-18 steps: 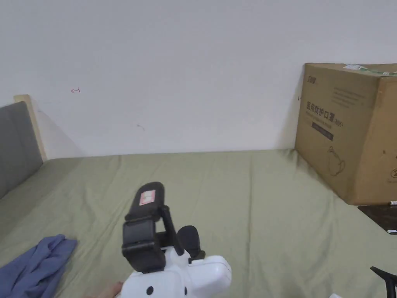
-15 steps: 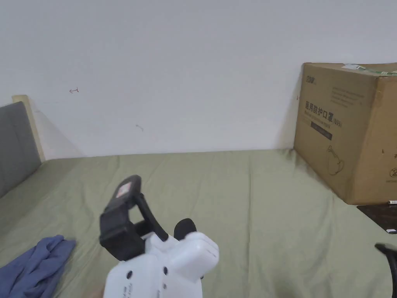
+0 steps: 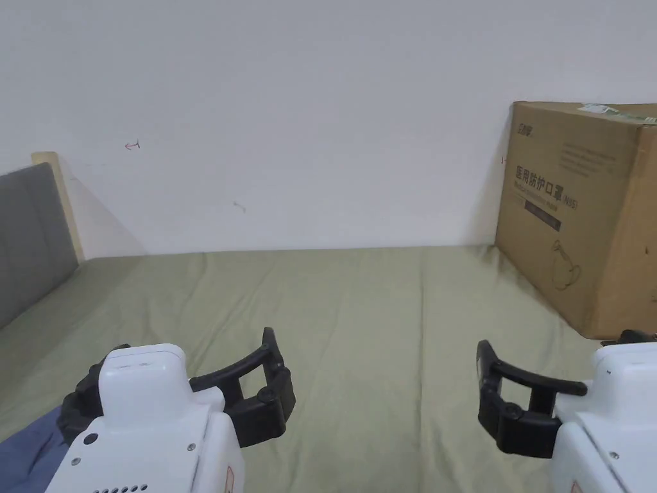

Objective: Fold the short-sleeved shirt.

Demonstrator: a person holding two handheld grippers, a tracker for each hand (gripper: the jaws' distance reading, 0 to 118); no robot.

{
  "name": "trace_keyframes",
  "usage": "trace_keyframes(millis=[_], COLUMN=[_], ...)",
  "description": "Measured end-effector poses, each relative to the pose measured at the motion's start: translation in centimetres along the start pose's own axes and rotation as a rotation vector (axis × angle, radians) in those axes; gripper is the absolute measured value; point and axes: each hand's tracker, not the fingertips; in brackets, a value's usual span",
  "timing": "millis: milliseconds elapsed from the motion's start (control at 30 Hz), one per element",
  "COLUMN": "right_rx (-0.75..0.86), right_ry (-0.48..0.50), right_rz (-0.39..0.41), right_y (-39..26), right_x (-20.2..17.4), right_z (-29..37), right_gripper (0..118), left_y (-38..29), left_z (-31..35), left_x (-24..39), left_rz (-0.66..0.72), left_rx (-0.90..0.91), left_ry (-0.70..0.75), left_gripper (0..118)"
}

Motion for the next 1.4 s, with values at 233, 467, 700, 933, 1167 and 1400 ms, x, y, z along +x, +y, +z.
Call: trace_keyframes(millis=[233, 467, 700, 933, 1167, 1400], right_rx=[-0.003, -0.009, -0.005, -0.015, -0.011, -0.012], right_ry=[0.022, 0.014, 0.0, -0.008, -0.013, -0.013], right_rz=[-0.087, -0.105, -0.103, -0.122, -0.085, -0.065], right_y=[0.0, 0.4, 0.4, 0.7, 0.6, 0.5], right_x=[0.2, 0.6, 0.8, 1.0, 0.8, 0.4], right_z=[0.3, 0.8, 1.4, 1.4, 1.4, 1.4], right_gripper=[118, 118, 118, 118, 118, 118], left_y=[-0.3, -0.6, -0.3, -0.3, -0.2, -0.1], left_z=[0.4, 0.7, 1.0, 1.0, 0.8, 0.6], left_x=[1.0, 1.8, 2.0, 2.1, 2.3, 2.5], left_rz=[-0.096, -0.101, -0.096, -0.095, -0.085, -0.098], left_rx=[-0.023, -0.026, -0.013, -0.017, -0.023, -0.038], left_ry=[-0.028, -0.041, -0.036, -0.061, -0.042, -0.057], left_gripper=[118, 118, 118, 118, 118, 117])
